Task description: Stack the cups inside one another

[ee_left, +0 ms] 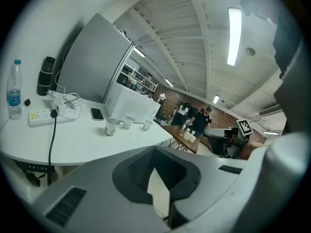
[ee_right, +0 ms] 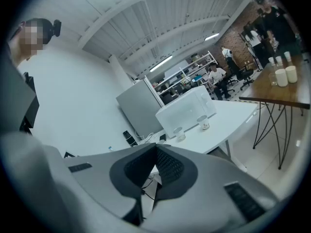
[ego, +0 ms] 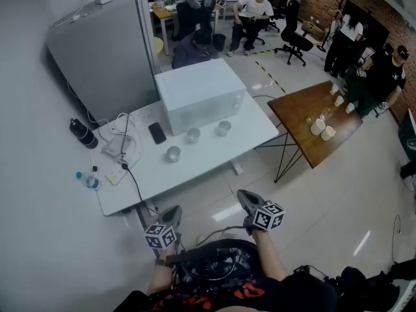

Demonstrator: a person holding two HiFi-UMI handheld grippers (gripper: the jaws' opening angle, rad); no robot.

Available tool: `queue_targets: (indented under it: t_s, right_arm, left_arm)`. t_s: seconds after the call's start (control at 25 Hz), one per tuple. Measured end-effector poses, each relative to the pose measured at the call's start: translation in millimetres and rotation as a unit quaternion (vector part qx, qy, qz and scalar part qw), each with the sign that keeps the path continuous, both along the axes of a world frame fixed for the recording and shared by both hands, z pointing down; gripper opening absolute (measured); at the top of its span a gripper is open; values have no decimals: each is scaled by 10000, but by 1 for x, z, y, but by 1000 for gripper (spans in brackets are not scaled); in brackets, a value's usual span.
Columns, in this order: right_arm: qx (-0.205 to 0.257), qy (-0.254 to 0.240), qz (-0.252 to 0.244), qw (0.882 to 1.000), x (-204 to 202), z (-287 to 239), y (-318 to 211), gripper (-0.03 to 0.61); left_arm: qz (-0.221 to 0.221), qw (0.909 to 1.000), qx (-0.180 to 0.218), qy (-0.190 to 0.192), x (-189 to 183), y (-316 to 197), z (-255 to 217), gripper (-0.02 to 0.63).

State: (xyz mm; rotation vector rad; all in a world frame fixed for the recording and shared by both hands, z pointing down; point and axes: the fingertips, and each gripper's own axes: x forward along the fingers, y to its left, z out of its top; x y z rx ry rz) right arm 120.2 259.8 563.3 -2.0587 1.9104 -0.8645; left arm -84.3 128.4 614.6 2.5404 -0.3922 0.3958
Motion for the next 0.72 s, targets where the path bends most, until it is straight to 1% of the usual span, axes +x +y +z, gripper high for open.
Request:
queue_targets:
  t_s: [0.16, 0.36, 0.48, 0.56, 0.64, 0.72]
  right_arm:
    - [35, -2, -61, 10000, -4, 2, -22, 5]
    - [89, -23, -31, 10000, 11, 8, -47, 5]
    - [170, 34, -106, 9998, 30, 6, -76, 5]
    - [188, 18, -150, 9997, 44, 9, -94, 5]
    - [164, -15, -209, 9996, 62, 15, -113, 5]
    - [157, 36, -285, 9995, 84, 15, -136, 5]
  left_arm:
    - [-118, 9999, -95, 13, -5, -18, 1, 0]
    - [-119, 9999, -112, 57, 10, -28, 3, 0]
    - [-210, 9997, -22, 112, 26, -51, -4, 0]
    - [-348, 9993, 51, 126, 33, -68, -9, 0]
    - [-533, 9984, 140, 90, 41, -88, -10, 0]
    - [-677, 9975, 211, 10, 58, -109, -11, 0]
